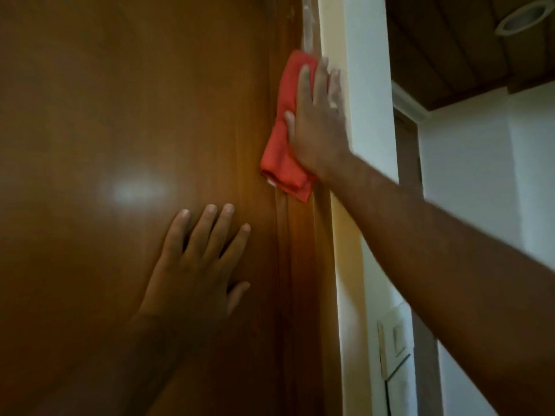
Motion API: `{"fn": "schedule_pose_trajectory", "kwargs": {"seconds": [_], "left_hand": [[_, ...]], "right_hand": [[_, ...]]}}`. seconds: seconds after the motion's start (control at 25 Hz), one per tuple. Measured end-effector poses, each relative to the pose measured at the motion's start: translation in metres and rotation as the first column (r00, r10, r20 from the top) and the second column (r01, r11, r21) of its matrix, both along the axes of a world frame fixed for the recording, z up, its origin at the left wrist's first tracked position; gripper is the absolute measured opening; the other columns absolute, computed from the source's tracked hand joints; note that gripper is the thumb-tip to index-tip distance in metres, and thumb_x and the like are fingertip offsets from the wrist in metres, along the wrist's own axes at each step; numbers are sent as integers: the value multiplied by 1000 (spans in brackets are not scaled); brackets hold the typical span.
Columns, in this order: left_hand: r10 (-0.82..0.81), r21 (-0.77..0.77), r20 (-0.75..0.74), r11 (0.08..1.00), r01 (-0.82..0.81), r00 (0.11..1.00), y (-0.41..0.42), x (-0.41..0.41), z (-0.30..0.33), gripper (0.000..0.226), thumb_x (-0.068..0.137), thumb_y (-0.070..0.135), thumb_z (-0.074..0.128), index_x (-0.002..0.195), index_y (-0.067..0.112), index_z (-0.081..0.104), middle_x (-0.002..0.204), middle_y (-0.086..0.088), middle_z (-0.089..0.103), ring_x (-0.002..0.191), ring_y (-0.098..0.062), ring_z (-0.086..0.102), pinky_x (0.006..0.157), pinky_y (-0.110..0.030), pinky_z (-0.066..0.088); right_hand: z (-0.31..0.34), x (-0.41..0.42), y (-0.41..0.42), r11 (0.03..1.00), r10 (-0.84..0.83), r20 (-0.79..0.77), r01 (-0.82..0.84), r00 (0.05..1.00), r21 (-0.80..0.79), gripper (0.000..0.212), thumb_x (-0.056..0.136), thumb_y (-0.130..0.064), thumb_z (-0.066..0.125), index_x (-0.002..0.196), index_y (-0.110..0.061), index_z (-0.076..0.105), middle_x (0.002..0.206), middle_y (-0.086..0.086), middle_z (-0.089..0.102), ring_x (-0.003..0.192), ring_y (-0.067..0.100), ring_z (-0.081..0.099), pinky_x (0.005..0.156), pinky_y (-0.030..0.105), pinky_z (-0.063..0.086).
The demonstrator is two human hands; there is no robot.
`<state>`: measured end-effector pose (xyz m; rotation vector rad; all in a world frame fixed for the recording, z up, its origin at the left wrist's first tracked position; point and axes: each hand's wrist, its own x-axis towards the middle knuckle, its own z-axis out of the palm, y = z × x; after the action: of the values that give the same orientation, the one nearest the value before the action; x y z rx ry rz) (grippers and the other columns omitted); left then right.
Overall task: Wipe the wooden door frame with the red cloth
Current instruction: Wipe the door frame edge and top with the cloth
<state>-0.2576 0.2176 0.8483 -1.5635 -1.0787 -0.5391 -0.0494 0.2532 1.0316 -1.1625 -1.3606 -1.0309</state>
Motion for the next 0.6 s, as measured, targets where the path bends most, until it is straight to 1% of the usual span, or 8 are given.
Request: {"fn": "schedule_pose_trajectory", "kwargs": {"seconds": [0.04,0.08,0.16,0.2,0.28,0.4,0.48,0.6], "left_hand": [[22,27,-1,999,-21,1000,-2,-2,13,83,85,65,44,151,16,37,160,-23,29,147,-42,25,117,-63,14],[38,66,1,997,-38,999,-3,-5,31,83,85,67,38,151,16,36,159,-24,30,147,-43,25,117,-64,12],[22,145,26,989,-26,999,-3,-15,81,82,88,68,24,152,18,29,161,-23,25,148,-43,19,118,-62,4],[13,184,42,983,-21,999,-4,-23,107,81,89,68,20,153,19,27,162,-23,23,148,-43,17,118,-62,2],[41,266,41,963,-51,998,-3,-40,147,86,87,73,12,153,19,25,161,-23,24,147,-44,19,116,-64,6],[57,288,38,956,-65,998,5,-50,165,92,85,78,14,153,19,29,159,-24,29,146,-44,23,113,-68,12],[25,296,29,955,-33,999,9,-52,164,88,86,76,21,151,18,34,157,-25,34,144,-45,29,112,-69,17],[-4,303,4,953,2,1000,10,-59,165,83,88,74,24,150,19,37,155,-24,38,142,-44,34,111,-68,22]], "right_hand": [[-28,-2,0,997,-62,19,61,998,49,69,100,-38,37,157,-6,11,164,21,5,150,41,5,119,56,16],[-63,-6,0,995,-77,28,75,997,63,69,99,-39,36,155,-4,17,163,22,13,148,41,15,118,56,19],[-133,-13,2,998,-66,41,65,997,18,66,98,-38,43,151,-1,29,157,23,30,140,41,34,110,56,34],[-154,-15,4,998,-67,28,68,997,-14,65,98,-37,50,150,-1,33,154,24,35,137,41,39,107,56,39],[-152,-15,12,996,-64,-17,62,998,-67,72,94,-38,58,150,-1,32,155,25,33,137,46,39,105,56,40],[-73,-11,19,995,-98,-10,98,995,24,80,92,-39,58,154,-5,21,159,26,23,140,47,34,109,54,33],[12,-12,22,989,-129,3,129,992,69,78,93,-34,57,154,-5,18,159,28,19,140,46,32,112,55,34],[126,-22,19,978,-182,-53,186,982,89,78,94,-32,57,154,-4,16,159,28,17,143,45,27,115,51,32]]}}
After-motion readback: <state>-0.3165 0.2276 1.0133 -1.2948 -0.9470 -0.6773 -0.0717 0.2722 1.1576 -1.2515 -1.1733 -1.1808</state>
